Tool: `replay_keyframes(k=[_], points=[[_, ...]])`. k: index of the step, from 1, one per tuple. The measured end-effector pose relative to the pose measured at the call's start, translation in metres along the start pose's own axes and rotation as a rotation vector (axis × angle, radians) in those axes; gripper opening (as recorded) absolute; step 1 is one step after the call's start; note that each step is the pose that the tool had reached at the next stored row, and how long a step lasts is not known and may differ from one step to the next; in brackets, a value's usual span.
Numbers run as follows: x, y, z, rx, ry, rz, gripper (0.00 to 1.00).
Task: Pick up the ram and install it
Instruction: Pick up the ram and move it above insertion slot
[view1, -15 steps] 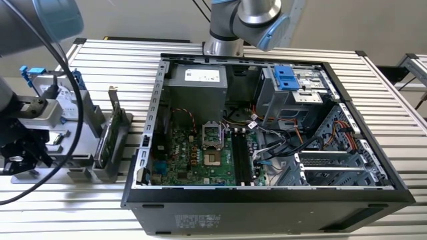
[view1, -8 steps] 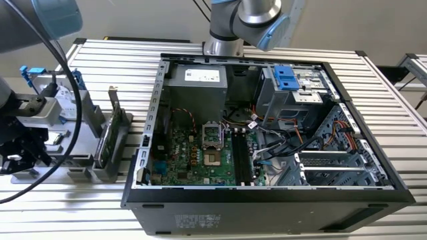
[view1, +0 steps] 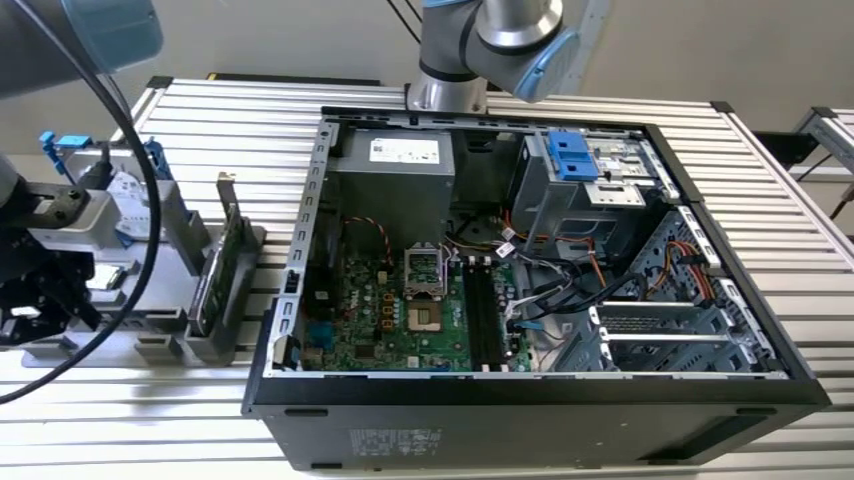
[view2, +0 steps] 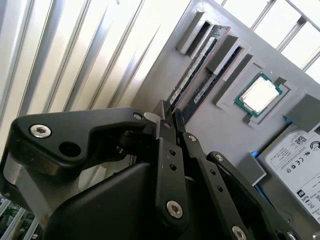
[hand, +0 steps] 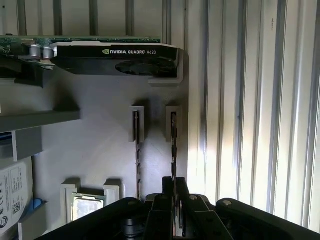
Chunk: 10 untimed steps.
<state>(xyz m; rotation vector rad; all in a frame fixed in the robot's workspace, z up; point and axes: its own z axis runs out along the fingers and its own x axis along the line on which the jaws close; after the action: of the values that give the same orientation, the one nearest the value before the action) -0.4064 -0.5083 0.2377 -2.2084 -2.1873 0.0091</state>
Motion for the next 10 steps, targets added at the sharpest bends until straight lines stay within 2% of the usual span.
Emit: replay_keyframes(k=[10], points=[[0.0001, -0.0002, -0.0063, 0.0, 0.0, 0.0, 0.0]])
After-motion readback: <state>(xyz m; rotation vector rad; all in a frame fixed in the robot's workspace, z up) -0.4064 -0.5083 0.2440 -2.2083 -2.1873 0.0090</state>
